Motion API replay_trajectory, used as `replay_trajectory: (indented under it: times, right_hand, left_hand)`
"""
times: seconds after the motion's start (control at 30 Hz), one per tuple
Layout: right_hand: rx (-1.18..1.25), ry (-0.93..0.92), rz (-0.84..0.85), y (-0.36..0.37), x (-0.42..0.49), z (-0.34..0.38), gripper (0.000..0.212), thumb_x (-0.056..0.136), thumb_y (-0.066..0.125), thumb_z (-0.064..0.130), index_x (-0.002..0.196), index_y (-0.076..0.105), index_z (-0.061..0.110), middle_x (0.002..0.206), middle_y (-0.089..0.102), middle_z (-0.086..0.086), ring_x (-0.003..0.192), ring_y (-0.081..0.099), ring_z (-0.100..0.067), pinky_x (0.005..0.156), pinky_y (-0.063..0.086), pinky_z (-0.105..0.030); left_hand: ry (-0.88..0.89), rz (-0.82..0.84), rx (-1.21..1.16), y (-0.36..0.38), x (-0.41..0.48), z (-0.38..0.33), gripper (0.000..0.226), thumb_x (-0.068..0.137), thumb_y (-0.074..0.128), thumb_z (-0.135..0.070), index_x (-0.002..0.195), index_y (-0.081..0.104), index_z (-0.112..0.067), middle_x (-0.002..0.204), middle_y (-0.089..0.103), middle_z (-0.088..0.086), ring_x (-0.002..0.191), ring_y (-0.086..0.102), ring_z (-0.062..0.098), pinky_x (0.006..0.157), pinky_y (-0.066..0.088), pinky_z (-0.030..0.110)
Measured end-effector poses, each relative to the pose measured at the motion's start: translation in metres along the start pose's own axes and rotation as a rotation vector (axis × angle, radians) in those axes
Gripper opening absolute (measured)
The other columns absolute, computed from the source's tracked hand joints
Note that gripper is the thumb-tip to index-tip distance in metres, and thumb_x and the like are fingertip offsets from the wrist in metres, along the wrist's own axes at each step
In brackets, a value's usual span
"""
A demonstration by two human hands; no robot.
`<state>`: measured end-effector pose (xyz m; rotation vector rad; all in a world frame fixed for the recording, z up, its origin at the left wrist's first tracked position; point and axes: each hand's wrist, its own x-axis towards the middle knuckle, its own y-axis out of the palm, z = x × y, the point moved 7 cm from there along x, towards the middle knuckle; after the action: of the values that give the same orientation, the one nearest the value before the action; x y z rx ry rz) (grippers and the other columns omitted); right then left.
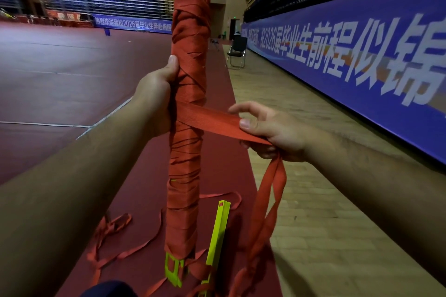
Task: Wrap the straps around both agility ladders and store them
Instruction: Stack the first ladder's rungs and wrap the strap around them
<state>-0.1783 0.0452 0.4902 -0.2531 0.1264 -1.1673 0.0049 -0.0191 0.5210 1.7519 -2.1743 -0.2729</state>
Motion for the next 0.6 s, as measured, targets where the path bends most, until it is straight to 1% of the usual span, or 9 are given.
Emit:
replay_trajectory:
  times: [0.07,0.1,0.17,0.23,0.27,0.33,0.4,0.5,0.6]
  right_hand:
    - [-0.029,-0.058,0.004,0.000,-0.001,0.005,0.035,0.102,0.050,0.017,0.133,0.056,0.033,0.074,0.054,-0.018,0.039,0.034,-0.010,0.040,0.025,-0.024]
    - [-0.048,-0.074,-0.005,0.000,-0.003,0.009,0.034,0.102,0.050,0.016,0.130,0.059,0.033,0.072,0.059,-0.013,0.040,0.036,-0.009,0.041,0.026,-0.024]
    - [-0.080,-0.085,-0.015,0.000,-0.006,0.015,0.029,0.102,0.048,0.011,0.122,0.063,0.026,0.066,0.066,0.002,0.041,0.045,-0.005,0.042,0.027,-0.021]
    - [-0.112,-0.080,-0.001,0.002,-0.008,0.017,0.026,0.099,0.052,0.008,0.119,0.062,0.021,0.060,0.064,0.010,0.044,0.050,0.001,0.043,0.027,-0.019]
    - [-0.135,-0.074,0.010,0.003,-0.007,0.017,0.027,0.095,0.057,0.010,0.119,0.063,0.022,0.059,0.061,0.010,0.046,0.049,0.000,0.044,0.027,-0.021]
    - [-0.204,-0.055,0.013,0.004,-0.006,0.014,0.034,0.088,0.066,0.015,0.119,0.065,0.027,0.063,0.055,0.001,0.051,0.044,-0.008,0.047,0.027,-0.026]
    - [-0.277,-0.033,-0.002,0.002,-0.003,0.012,0.035,0.088,0.069,0.015,0.119,0.066,0.031,0.069,0.053,-0.006,0.056,0.043,-0.014,0.049,0.028,-0.029]
    - [-0.391,-0.025,0.011,0.003,-0.002,0.012,0.019,0.088,0.072,0.018,0.106,0.070,0.023,0.068,0.057,-0.004,0.057,0.050,-0.011,0.049,0.037,-0.025]
    - [-0.491,-0.031,0.049,0.004,-0.001,0.011,0.004,0.089,0.072,0.019,0.090,0.070,0.016,0.065,0.062,-0.004,0.057,0.055,-0.011,0.052,0.044,-0.022]
  left_hand:
    - [0.001,0.000,-0.007,-0.001,-0.001,0.000,0.056,0.100,0.043,-0.052,0.122,0.065,-0.005,0.096,0.068,0.013,0.074,0.068,0.024,0.065,0.059,0.037]
    - [0.001,0.001,-0.009,-0.001,-0.001,0.000,0.056,0.100,0.043,-0.052,0.123,0.064,-0.005,0.096,0.068,0.013,0.074,0.067,0.024,0.065,0.059,0.036]
    - [-0.004,-0.001,-0.003,-0.002,-0.001,0.000,0.057,0.100,0.042,-0.052,0.125,0.063,-0.005,0.099,0.067,0.014,0.074,0.067,0.024,0.064,0.059,0.035]
    - [-0.012,-0.007,0.003,-0.003,-0.001,0.000,0.058,0.100,0.042,-0.053,0.126,0.063,-0.006,0.102,0.066,0.014,0.076,0.067,0.024,0.064,0.058,0.035]
    - [-0.016,-0.011,0.005,-0.003,0.000,0.000,0.057,0.100,0.042,-0.053,0.126,0.064,-0.006,0.103,0.066,0.014,0.077,0.067,0.024,0.063,0.058,0.035]
    - [-0.021,-0.011,0.008,-0.001,-0.001,0.000,0.057,0.100,0.042,-0.053,0.125,0.064,-0.006,0.103,0.067,0.014,0.077,0.067,0.024,0.063,0.059,0.035]
    - [-0.020,-0.007,0.016,0.000,-0.001,-0.001,0.057,0.101,0.042,-0.052,0.123,0.064,-0.005,0.101,0.068,0.014,0.076,0.068,0.024,0.063,0.060,0.035]
    - [-0.017,-0.004,0.040,0.000,-0.001,-0.002,0.057,0.100,0.042,-0.053,0.123,0.064,-0.005,0.096,0.067,0.013,0.072,0.067,0.023,0.061,0.059,0.034]
    - [-0.011,-0.009,0.053,-0.003,0.001,-0.006,0.058,0.099,0.044,-0.054,0.125,0.064,-0.006,0.101,0.067,0.014,0.075,0.068,0.024,0.065,0.058,0.037]
